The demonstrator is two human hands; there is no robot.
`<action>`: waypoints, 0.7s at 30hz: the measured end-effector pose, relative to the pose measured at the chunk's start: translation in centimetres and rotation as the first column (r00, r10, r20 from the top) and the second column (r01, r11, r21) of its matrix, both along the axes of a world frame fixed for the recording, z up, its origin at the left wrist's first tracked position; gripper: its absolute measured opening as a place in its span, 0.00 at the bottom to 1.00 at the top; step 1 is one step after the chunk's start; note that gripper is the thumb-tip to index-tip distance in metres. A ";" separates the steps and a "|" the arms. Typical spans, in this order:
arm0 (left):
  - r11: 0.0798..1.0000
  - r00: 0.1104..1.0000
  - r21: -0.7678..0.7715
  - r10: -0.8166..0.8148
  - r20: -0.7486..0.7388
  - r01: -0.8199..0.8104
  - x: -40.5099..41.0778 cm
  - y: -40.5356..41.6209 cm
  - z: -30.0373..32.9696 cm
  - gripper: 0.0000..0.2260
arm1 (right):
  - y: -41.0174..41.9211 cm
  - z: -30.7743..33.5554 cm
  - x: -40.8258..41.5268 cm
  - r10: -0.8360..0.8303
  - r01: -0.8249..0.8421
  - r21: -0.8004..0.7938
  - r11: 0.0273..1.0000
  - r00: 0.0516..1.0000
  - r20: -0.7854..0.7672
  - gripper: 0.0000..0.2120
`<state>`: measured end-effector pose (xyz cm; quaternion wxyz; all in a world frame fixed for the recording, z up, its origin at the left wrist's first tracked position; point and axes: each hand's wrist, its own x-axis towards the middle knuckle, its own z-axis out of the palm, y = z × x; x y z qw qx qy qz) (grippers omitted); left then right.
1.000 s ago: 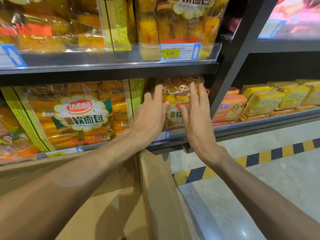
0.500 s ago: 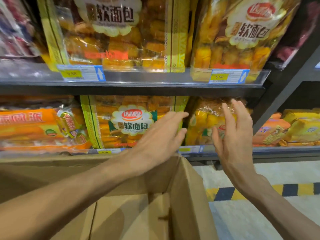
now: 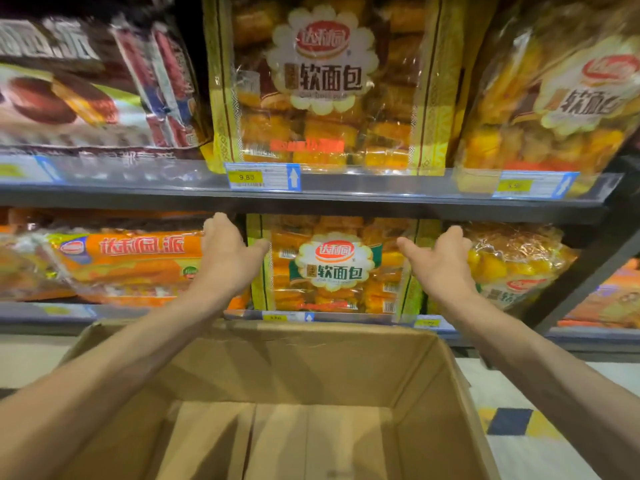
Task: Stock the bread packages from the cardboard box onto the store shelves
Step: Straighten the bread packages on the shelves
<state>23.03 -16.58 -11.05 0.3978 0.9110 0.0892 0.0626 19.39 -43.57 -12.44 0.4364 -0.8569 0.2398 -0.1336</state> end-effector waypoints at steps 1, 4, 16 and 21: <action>1.000 1.000 0.010 -0.015 -0.005 0.015 0.1 -0.2 0.1 0.23 | -0.3 -0.1 0.2 -0.004 0.004 0.070 0.998 1.000 -0.003 0.34; 0.997 0.999 0.050 -0.050 -0.018 0.051 0.0 -0.5 -0.3 0.20 | -0.9 -0.5 0.2 0.004 0.006 0.156 0.988 0.998 -0.063 0.34; 0.968 0.979 -0.148 -0.203 0.012 0.202 -1.9 -0.4 -2.2 0.37 | -2.1 -1.3 -2.1 0.117 -0.119 0.063 0.991 0.992 0.036 0.15; 0.955 0.970 -0.168 -0.240 0.039 0.243 -2.2 -1.3 -2.3 0.37 | -2.8 -1.9 -2.2 0.088 -0.105 0.174 0.979 0.991 0.101 0.13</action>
